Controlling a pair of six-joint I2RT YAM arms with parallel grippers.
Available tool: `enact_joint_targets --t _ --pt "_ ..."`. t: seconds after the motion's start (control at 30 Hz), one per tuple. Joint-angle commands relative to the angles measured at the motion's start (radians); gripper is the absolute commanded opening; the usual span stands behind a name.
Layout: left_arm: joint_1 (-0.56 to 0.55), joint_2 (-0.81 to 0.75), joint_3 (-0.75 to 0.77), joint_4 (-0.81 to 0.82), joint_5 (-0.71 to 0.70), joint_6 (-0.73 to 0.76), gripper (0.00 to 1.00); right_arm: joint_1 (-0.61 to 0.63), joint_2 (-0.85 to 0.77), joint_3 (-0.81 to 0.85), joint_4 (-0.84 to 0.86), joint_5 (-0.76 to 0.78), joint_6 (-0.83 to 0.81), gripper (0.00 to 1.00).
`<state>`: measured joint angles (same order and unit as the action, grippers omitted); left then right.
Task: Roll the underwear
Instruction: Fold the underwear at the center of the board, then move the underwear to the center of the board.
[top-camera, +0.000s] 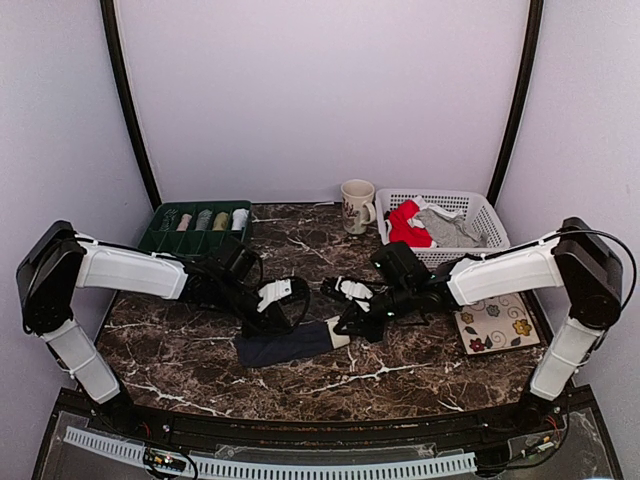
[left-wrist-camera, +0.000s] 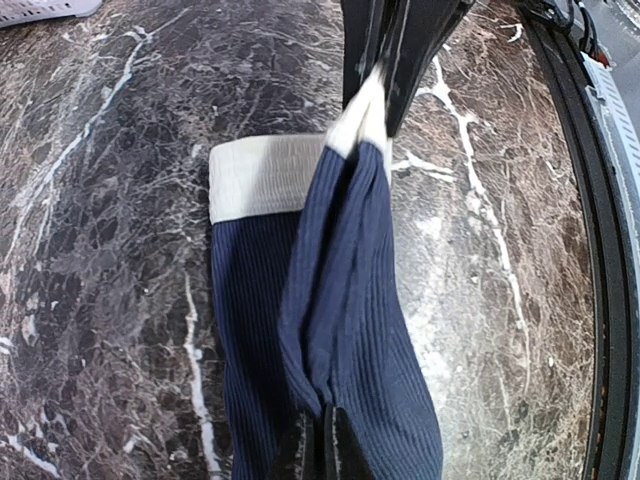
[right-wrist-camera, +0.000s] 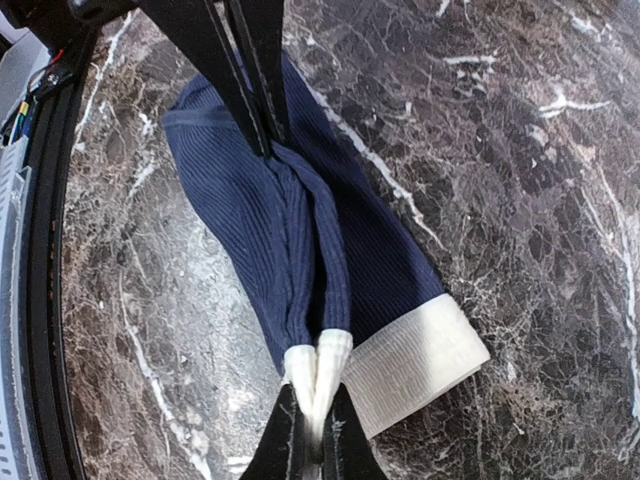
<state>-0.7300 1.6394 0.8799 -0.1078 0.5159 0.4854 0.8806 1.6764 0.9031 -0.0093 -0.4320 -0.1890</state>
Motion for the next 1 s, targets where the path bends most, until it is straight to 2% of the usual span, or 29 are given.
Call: enact_joint_targets --t 0.0,0.2,0.53,0.7,0.83,0.97 --pt "0.016 0.034 0.033 -0.035 0.000 0.021 0.00 -0.022 0.094 0.078 -0.081 -0.039 0.010 0.00" --pt "0.051 0.076 0.029 0.012 0.012 -0.019 0.00 -0.066 0.209 0.185 -0.138 -0.063 0.052 0.00" --pt "0.066 0.177 0.122 -0.060 0.039 -0.012 0.00 -0.095 0.354 0.322 -0.273 -0.133 0.100 0.00" --pt "0.053 0.184 0.134 -0.077 0.087 -0.016 0.00 -0.095 0.328 0.268 -0.353 -0.181 0.141 0.00" --pt "-0.011 0.153 0.121 -0.069 0.133 -0.034 0.00 -0.088 0.244 0.160 -0.387 -0.212 0.185 0.00" --pt "-0.077 0.113 0.100 -0.079 0.175 -0.065 0.00 -0.031 0.131 0.065 -0.406 -0.236 0.234 0.00"
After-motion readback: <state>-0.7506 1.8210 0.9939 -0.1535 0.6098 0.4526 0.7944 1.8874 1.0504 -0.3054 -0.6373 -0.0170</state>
